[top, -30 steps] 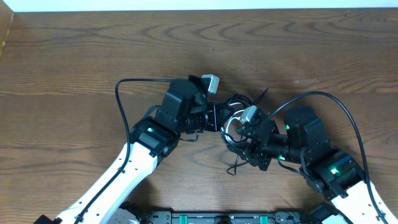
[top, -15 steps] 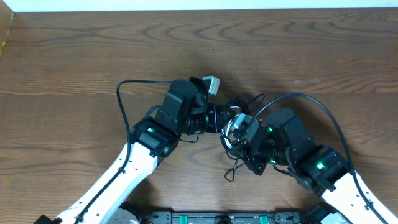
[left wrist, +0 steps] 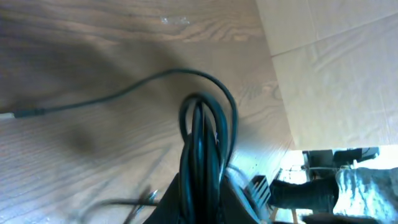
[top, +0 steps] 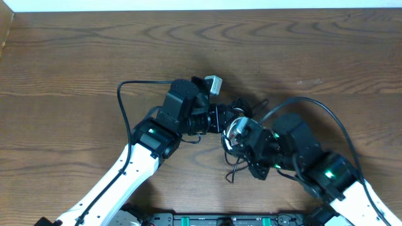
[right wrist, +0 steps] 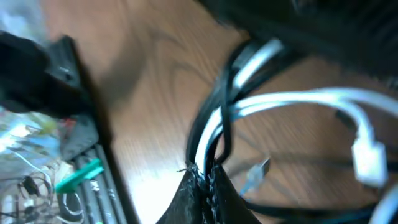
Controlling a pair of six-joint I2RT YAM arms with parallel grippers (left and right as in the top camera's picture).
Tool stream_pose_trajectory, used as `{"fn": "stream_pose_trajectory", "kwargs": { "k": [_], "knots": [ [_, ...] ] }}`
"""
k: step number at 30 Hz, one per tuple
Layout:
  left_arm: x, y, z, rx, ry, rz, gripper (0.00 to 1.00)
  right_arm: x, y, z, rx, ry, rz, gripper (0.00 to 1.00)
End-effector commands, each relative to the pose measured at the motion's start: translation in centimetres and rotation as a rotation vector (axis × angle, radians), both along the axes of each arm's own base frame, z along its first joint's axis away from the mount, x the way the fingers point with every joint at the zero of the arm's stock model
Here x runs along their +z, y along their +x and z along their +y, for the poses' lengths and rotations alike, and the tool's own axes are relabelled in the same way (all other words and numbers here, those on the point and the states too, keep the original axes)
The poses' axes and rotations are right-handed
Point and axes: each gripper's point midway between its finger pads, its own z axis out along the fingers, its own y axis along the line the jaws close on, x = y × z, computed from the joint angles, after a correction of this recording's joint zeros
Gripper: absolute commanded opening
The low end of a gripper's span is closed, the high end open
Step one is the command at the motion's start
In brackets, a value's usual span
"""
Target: Untangle cables
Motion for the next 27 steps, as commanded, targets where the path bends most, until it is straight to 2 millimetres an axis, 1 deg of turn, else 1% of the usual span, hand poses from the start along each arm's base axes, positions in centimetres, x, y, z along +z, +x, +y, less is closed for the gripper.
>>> {"fn": "stream_pose_trajectory", "kwargs": {
  "k": [1,4,6,9,12,14,17,18,20,21,23,25,27],
  "knots": [
    [0.5,2.4,1.4,0.136,0.048,-0.063,0.08,5.5,-5.0,1.2,0.225,0.24,0.015,0.01],
    [0.2,3.7,2.5,0.221,0.095,-0.093,0.08,8.4,-7.6,0.7,0.323,0.349,-0.006,0.01],
    [0.1,4.2,2.9,0.251,0.114,-0.104,0.08,9.9,-8.6,0.3,0.344,0.401,-0.022,0.01],
    [-0.4,4.5,3.1,0.267,0.13,-0.102,0.08,11.7,-9.4,-0.3,0.358,0.458,-0.07,0.01],
    [-0.4,4.5,3.1,0.266,0.13,-0.1,0.08,12.3,-9.2,-0.7,0.331,0.467,-0.115,0.01],
    [-0.4,4.5,3.1,0.266,0.13,-0.1,0.08,11.9,-8.3,-0.7,0.28,0.443,-0.122,0.01],
    [-0.4,4.4,3.0,0.273,0.121,-0.085,0.08,10.1,-5.7,-1.0,0.141,0.359,-0.108,0.02],
    [-0.4,4.4,3.0,0.279,0.115,-0.076,0.08,9.4,-5.0,-1.1,0.104,0.33,-0.099,0.05],
    [-0.4,4.4,3.0,0.293,0.104,-0.057,0.08,8.2,-3.8,-1.0,0.057,0.286,-0.077,0.16],
    [-0.4,4.4,3.0,0.299,0.098,-0.048,0.08,7.7,-3.4,-0.8,0.049,0.273,-0.064,0.2],
    [-0.4,4.4,3.0,0.311,0.087,-0.029,0.08,6.6,-2.5,-0.3,0.04,0.246,-0.03,0.31],
    [-0.5,4.3,3.0,0.321,0.078,-0.008,0.08,5.2,-1.2,0.1,0.013,0.206,-0.002,0.37],
    [-0.6,4.3,3.1,0.328,0.074,0.005,0.08,3.6,0.1,0.4,-0.02,0.159,0.023,0.38]
  ]
}}
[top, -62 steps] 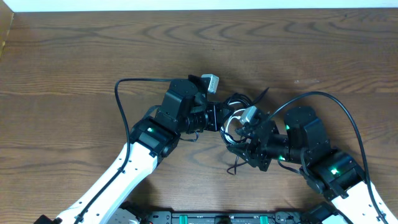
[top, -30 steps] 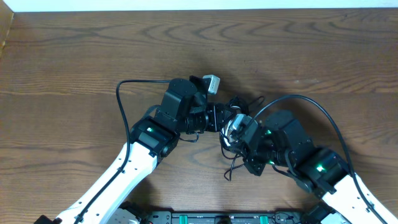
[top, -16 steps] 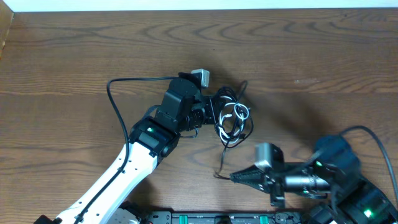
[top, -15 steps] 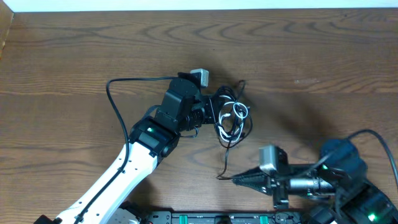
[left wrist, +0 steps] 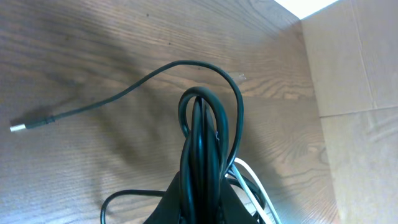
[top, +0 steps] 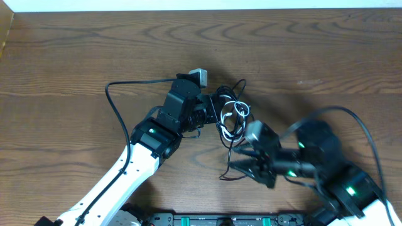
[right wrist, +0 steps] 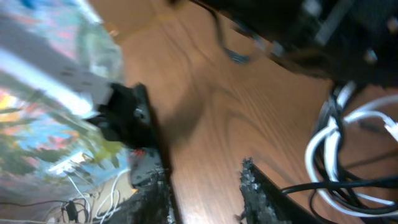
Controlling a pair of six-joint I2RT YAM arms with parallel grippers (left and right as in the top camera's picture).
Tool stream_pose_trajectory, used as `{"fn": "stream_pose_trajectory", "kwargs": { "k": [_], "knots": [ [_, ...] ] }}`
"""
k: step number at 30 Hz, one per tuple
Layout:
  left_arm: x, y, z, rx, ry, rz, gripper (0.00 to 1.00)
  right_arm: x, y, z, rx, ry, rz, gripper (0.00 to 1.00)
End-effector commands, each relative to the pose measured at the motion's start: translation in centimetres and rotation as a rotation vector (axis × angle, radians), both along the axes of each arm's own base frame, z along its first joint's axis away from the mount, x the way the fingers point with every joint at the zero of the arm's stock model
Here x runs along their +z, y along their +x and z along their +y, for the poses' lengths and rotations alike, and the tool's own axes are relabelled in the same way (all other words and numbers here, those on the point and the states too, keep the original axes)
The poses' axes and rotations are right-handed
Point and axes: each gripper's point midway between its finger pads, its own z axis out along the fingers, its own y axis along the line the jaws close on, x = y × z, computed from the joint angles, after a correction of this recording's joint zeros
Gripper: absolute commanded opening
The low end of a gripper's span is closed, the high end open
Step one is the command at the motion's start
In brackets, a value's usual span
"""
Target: Untangle cables
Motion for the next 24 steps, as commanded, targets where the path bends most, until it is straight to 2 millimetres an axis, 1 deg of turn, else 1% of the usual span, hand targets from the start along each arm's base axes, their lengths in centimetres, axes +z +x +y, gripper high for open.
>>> {"fn": "stream_pose_trajectory", "kwargs": {
  "k": [1,3,6,9,14,16,17,19,22,24],
  "knots": [
    [0.7,0.4,0.0,0.034,-0.035,0.021,0.08,-2.4,2.8,0.3,-0.086,-0.092,0.031,0.36],
    [0.7,0.3,0.0,0.034,-0.035,0.021,0.08,-4.0,3.7,0.8,-0.102,-0.137,0.048,0.35],
    [0.6,0.3,0.0,0.034,-0.035,0.021,0.08,-5.6,4.9,1.3,-0.136,-0.193,0.042,0.36],
    [0.6,0.3,-0.1,0.03,-0.037,0.023,0.08,-6.3,5.6,1.8,-0.152,-0.221,0.018,0.36],
    [0.7,-0.1,-0.5,0.005,-0.052,0.032,0.08,-7.6,5.9,1.8,-0.191,-0.295,-0.01,0.28],
    [0.8,-0.2,-0.5,-0.001,-0.054,0.034,0.08,-8.2,5.8,1.8,-0.197,-0.326,-0.012,0.27],
    [0.8,-0.2,-0.6,-0.004,-0.056,0.035,0.08,-8.5,5.8,1.8,-0.2,-0.342,-0.014,0.25],
    [0.8,-0.2,-0.6,-0.004,-0.057,0.036,0.08,-8.9,5.6,1.8,-0.196,-0.362,-0.013,0.18],
    [0.8,-0.3,-0.6,-0.005,-0.061,0.039,0.08,-9.4,5.0,2.1,-0.175,-0.374,0.0,0.01],
    [0.8,-0.3,-0.6,0.008,-0.074,0.055,0.08,-9.5,4.0,2.5,-0.13,-0.363,0.03,0.01]
  ]
}}
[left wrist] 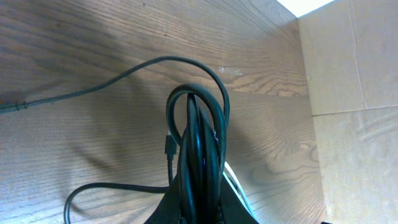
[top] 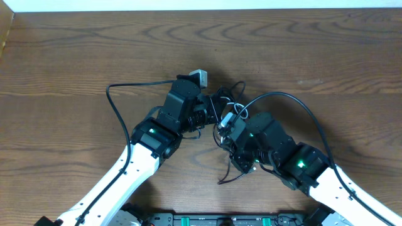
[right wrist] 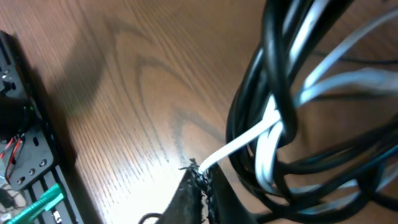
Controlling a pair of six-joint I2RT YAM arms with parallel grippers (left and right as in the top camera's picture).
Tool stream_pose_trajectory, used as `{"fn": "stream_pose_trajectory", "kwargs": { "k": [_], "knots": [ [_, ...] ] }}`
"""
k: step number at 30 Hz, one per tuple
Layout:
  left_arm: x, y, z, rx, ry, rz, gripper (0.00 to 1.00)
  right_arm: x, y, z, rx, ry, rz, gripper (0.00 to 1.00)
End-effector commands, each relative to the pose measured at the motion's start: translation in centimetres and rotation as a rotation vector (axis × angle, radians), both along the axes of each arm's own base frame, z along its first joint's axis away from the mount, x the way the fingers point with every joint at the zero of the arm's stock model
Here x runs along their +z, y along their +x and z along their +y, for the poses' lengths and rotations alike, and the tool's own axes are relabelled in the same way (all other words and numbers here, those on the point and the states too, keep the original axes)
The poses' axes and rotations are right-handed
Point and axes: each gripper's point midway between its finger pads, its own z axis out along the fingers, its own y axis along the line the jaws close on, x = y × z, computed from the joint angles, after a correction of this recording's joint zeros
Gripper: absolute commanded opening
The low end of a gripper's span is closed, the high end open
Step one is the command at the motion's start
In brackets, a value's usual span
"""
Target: Untangle cables
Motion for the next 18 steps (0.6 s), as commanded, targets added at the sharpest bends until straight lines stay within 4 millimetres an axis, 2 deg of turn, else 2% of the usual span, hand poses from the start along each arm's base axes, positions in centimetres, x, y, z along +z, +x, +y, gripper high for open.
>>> {"fn": "stream_pose_trajectory", "kwargs": {
  "k": [1,8,14,18],
  "knots": [
    [0.9,0.2,-0.3,0.017,-0.047,0.023,0.08,0.2,-1.3,0.8,0.058,0.019,0.038,0.01],
    [1.1,1.2,0.4,0.091,-0.046,0.008,0.08,2.5,-7.2,2.7,0.327,0.199,0.226,0.01],
    [1.7,3.2,1.9,0.223,-0.026,-0.052,0.08,3.3,-9.4,0.8,0.36,0.18,0.232,0.01],
    [1.7,4.3,3.5,0.319,0.019,-0.092,0.08,5.3,-11.0,-0.6,0.376,0.218,0.195,0.01]
  ]
}}
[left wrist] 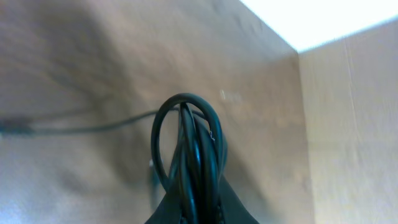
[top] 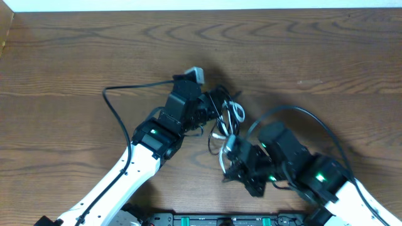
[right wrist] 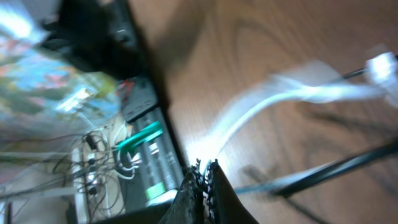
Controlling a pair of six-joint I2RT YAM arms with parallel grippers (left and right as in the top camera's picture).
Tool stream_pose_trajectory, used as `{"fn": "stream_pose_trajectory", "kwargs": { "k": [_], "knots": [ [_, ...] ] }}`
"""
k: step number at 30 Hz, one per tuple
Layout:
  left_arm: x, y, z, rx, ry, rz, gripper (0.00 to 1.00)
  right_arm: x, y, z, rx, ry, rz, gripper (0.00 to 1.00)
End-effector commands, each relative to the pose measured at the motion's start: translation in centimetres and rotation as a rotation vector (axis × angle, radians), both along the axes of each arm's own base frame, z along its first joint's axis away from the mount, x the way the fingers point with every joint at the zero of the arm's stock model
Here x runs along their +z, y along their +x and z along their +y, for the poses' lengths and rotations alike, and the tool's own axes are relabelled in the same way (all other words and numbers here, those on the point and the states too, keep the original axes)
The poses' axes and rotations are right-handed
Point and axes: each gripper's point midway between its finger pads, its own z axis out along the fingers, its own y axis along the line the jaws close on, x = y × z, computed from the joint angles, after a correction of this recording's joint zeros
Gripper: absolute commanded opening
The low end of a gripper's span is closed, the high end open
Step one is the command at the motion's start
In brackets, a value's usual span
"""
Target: Untangle cables
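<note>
The tangle lies at mid-table: a black cable bundle [top: 217, 102] with a white cable [top: 237, 113] looped through it. My left gripper [top: 205, 112] is shut on the black bundle, whose loop [left wrist: 186, 140] rises out of its fingers [left wrist: 189, 208]. My right gripper [top: 228, 167] sits nearer the front edge, shut on the white cable [right wrist: 261, 102]. That cable stretches away from the fingertips [right wrist: 204, 169], blurred, with a white connector [right wrist: 379, 62] at far right. One black strand [right wrist: 336, 165] crosses the wood beside it.
A black rail with green parts [top: 213, 220] runs along the table's front edge, and it appears close behind my right gripper as electronics and loose wires [right wrist: 124, 155]. The left arm's own black lead [top: 116, 100] arcs over the wood. Cardboard [left wrist: 348, 124] stands past the table's end.
My right gripper, then shut on the white cable right at the tangle, now sits lower toward the front edge with the white cable drawn out behind it. The left gripper still holds the black bundle.
First both grippers were shut in the tangle, close together. Then the right gripper was open and off to the front right. Then it was shut on the white cable at the tangle. Now it holds that cable away from the bundle, which the left gripper has kept throughout.
</note>
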Motion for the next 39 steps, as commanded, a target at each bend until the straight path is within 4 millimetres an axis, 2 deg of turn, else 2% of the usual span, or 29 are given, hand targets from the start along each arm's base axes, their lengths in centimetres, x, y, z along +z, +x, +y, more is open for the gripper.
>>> {"fn": "stream_pose_trajectory", "kwargs": {
  "k": [1,5,9,11,15,18,22,26,28,34,39],
  "knots": [
    [1.1,3.0,3.1,0.201,0.056,-0.084,0.08,4.0,-3.6,-0.2,0.124,0.152,-0.017,0.01],
    [1.2,3.0,3.1,0.208,0.048,-0.08,0.08,6.2,-4.0,-1.2,0.097,0.212,-0.107,0.01],
    [1.2,3.0,3.1,0.207,0.048,-0.08,0.08,6.9,-3.4,-2.2,0.025,0.21,-0.165,0.01],
    [1.2,3.0,3.0,0.203,0.046,-0.079,0.08,6.3,-1.9,-3.0,-0.076,0.159,-0.195,0.01],
    [1.2,2.3,2.1,0.138,0.027,-0.068,0.08,5.3,2.4,-5.2,-0.389,0.052,-0.219,0.01],
    [1.2,1.8,1.2,0.048,0.051,-0.095,0.08,5.5,5.4,-7.2,-0.649,0.034,-0.216,0.08],
    [1.5,0.2,-0.7,-0.153,0.072,-0.157,0.08,6.2,7.2,-8.7,-0.86,0.074,-0.179,0.22],
    [2.3,-2.2,-2.9,-0.4,0.061,-0.248,0.08,6.3,8.1,-9.8,-0.936,0.058,-0.221,0.33],
    [2.6,-2.9,-3.4,-0.462,0.052,-0.275,0.08,6.4,8.5,-10.5,-0.994,0.058,-0.221,0.35],
    [4.0,-3.9,-4.5,-0.563,0.001,-0.346,0.08,6.2,8.9,-10.8,-1.079,0.083,-0.165,0.38],
    [4.9,-3.7,-4.8,-0.566,-0.015,-0.387,0.08,5.7,8.3,-9.5,-1.037,0.099,-0.086,0.38]
  ]
}}
